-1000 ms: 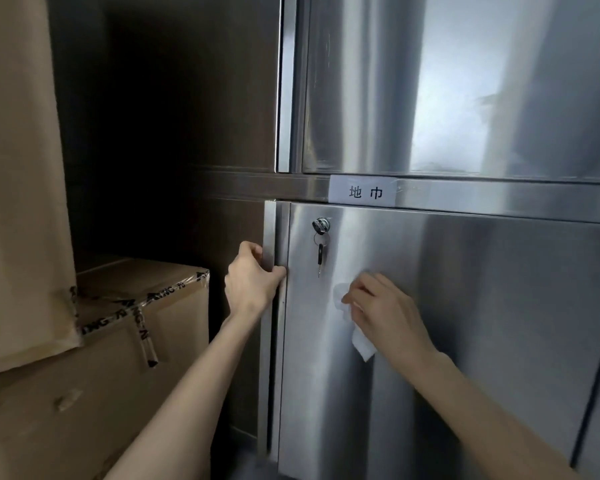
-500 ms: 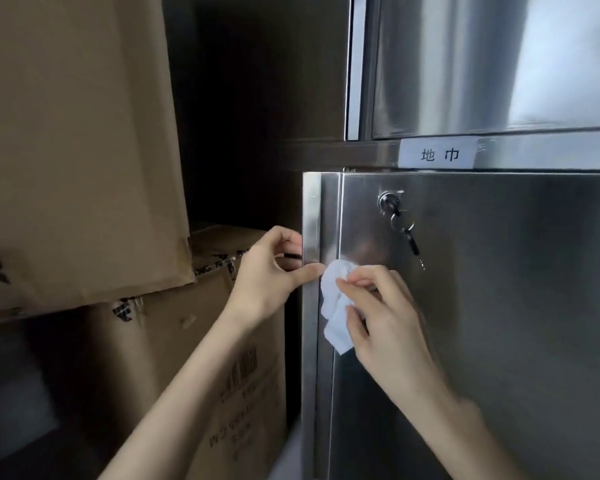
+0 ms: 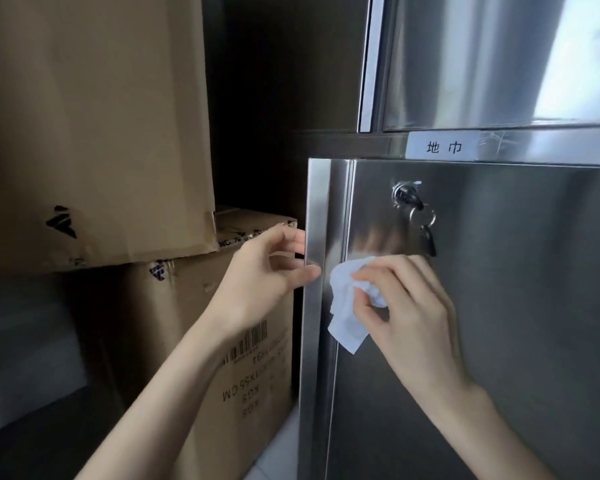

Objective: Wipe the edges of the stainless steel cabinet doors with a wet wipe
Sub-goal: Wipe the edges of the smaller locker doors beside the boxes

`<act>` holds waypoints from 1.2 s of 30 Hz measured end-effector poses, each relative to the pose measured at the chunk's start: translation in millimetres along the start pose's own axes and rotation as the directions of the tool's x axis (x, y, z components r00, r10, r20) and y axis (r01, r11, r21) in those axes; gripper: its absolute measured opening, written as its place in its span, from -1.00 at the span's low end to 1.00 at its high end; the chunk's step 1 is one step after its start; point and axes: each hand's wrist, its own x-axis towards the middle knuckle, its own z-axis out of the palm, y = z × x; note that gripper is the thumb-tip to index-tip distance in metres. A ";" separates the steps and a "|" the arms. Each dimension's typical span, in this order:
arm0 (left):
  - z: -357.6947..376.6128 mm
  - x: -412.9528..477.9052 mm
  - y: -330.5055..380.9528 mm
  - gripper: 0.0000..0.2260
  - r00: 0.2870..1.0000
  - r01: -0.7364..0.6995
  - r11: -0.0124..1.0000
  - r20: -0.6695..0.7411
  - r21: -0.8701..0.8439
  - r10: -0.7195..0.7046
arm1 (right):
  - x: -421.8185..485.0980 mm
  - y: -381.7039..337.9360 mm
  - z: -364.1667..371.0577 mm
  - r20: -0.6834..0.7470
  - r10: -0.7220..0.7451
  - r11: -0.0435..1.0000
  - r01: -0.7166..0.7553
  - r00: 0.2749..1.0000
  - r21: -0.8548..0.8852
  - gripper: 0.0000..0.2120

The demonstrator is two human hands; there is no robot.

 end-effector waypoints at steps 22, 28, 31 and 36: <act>5.2 -62.0 15.3 -0.68 0.996 -0.086 0.952 -0.040 -0.294 0.078 | 43.4 -61.3 -78.1 0.057 -0.123 0.954 0.134 0.991 -0.267 -0.94; -0.7 -60.9 18.7 -0.69 0.995 -0.085 0.949 0.016 -0.304 0.094 | 30.0 -58.4 -54.1 -0.250 0.007 0.985 -0.050 0.968 -0.166 -0.83; -1.1 -64.5 21.4 -0.69 0.994 -0.090 0.951 0.025 -0.297 0.102 | -22.2 -54.9 -40.2 -0.241 0.052 0.991 -0.080 0.969 -0.106 -0.87; -3.0 -69.9 20.6 -0.63 0.997 -0.035 0.955 0.055 -0.293 0.053 | -42.1 -44.9 -35.1 -0.166 0.090 0.995 -0.094 0.982 -0.018 -0.83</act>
